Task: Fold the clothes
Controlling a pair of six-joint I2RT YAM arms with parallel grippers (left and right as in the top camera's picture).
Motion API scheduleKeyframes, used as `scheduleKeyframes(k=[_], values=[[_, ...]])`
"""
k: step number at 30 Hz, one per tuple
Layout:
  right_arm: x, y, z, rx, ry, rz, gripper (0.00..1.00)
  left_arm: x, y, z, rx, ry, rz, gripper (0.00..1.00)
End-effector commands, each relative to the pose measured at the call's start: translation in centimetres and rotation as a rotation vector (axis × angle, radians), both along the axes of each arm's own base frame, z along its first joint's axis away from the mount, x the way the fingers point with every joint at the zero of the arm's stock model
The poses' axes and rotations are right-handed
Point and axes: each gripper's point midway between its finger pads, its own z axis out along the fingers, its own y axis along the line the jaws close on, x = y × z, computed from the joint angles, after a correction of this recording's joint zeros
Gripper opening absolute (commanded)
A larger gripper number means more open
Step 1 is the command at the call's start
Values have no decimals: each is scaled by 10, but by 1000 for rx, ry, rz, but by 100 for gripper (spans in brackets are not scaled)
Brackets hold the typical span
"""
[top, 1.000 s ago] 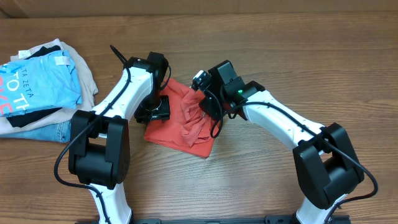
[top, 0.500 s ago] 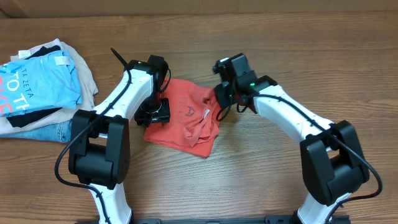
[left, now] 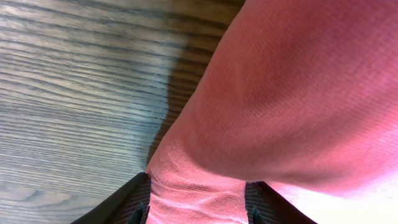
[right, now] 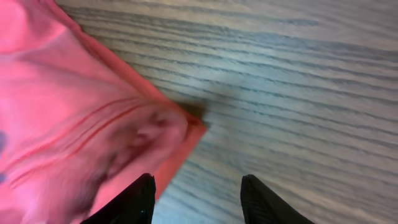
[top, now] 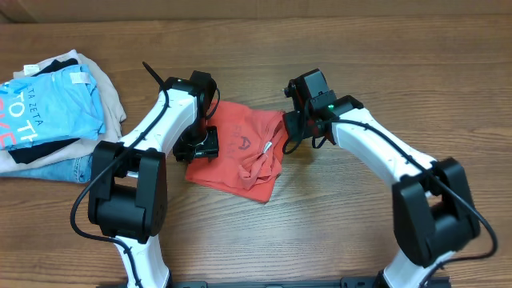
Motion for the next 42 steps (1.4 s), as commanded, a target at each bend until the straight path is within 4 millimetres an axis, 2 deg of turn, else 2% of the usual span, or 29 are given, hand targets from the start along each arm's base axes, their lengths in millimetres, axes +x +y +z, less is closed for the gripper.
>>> scheduleKeyframes(k=[1, 3, 5, 9, 12, 19, 24, 28, 33, 36, 39, 42], values=[[20, 6, 90, 80, -212, -13, 48, -1, -1, 6, -10, -18, 17, 52], [18, 15, 115, 134, -257, 38, 47, -1, -1, 6, -10, -18, 17, 53], [11, 33, 126, 213, -259, 128, 42, -1, -1, 6, -10, -18, 18, 53], [-5, 61, 121, 347, -181, 252, 37, 0, -2, 6, -11, -19, 18, 53], [-10, 72, 97, 386, -99, 291, 37, 0, -2, 6, -11, -18, 18, 53], [-6, 75, 17, 334, 60, 288, 37, 0, -2, 6, -11, -18, 18, 53], [-8, 52, -37, 192, 157, 212, 38, -1, -2, 6, -14, -16, 18, 53], [-10, 28, -60, 71, 197, 155, 38, -2, -2, 6, -13, -11, 14, 53], [-9, 8, -65, -21, 198, 114, 36, -2, -2, 6, -16, -10, -1, 52], [-13, 6, -60, -26, 213, 111, 35, -2, -2, 6, -16, -10, 0, 52], [-12, 6, -42, -21, 199, 112, 36, 0, -2, 6, -17, -18, 0, 52], [-8, 8, -8, -5, 159, 113, 37, 0, -2, 6, -17, -18, 0, 52]])
